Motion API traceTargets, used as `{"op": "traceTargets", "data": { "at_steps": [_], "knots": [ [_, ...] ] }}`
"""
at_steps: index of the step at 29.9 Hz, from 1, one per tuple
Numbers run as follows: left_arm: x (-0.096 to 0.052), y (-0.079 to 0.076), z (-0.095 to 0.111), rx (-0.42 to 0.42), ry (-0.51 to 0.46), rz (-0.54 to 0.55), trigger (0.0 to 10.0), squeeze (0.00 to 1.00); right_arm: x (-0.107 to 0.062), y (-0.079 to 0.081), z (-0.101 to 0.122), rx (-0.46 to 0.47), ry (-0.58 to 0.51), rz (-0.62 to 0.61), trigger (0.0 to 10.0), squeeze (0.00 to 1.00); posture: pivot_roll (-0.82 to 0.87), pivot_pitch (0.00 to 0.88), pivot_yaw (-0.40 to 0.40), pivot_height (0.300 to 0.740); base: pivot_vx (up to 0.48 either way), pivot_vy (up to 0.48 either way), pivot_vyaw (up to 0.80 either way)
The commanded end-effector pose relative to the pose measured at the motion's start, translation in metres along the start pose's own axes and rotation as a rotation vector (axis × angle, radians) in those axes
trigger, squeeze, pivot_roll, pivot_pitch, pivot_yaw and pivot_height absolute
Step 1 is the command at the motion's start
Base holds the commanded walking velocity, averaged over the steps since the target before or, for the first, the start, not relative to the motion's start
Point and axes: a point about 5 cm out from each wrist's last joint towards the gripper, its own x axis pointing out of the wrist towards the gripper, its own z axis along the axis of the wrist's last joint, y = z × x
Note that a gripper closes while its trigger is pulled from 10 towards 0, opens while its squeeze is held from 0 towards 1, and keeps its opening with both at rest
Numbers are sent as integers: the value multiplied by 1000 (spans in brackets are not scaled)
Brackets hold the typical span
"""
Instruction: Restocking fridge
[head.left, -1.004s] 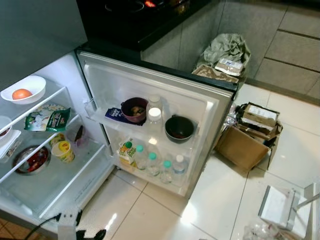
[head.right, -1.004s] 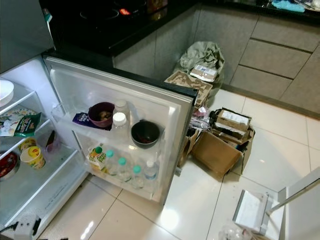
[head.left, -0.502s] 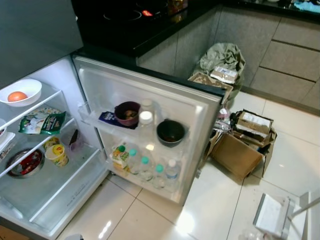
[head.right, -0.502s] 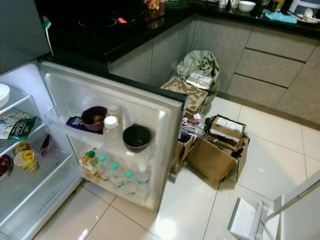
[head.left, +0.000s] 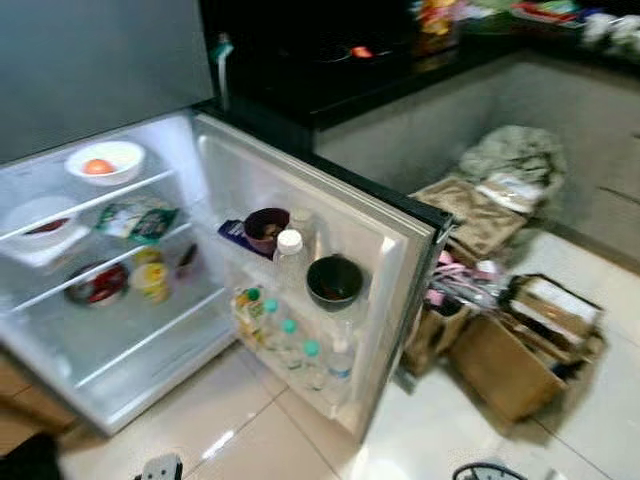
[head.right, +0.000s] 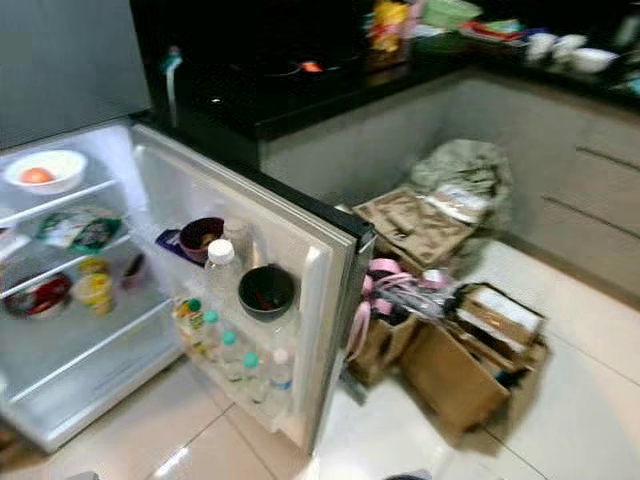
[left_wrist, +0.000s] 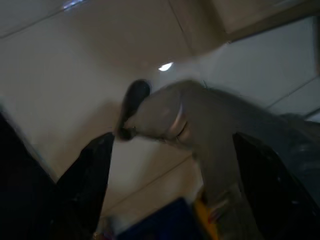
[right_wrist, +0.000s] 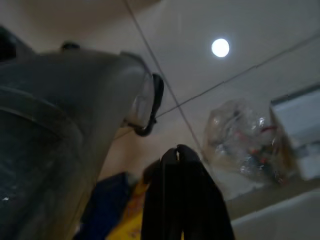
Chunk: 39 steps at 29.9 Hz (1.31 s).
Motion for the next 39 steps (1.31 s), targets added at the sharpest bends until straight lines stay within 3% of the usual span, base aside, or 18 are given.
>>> {"op": "traceTargets", "data": {
  "at_steps": [1,26,34,39],
  "knots": [
    [2,-2,4,11,-6,-3,10000,0,1,5,-3,4,9,20,10000,0,24,41,-36,740,0,0,794],
    [3,-5,0,17,18,5,10000,0,-1,4,-9,-8,20,14,10000,0,19,40,-34,740,0,0,789],
    [4,-8,0,32,32,-26,10000,0,-2,-1,-15,-1,64,-53,10000,0,16,29,-28,740,0,-360,0],
    [5,-10,-5,61,73,-26,10000,0,-5,-10,-21,-50,125,-120,10000,0,17,32,-29,740,0,-142,0]
  ]
}}
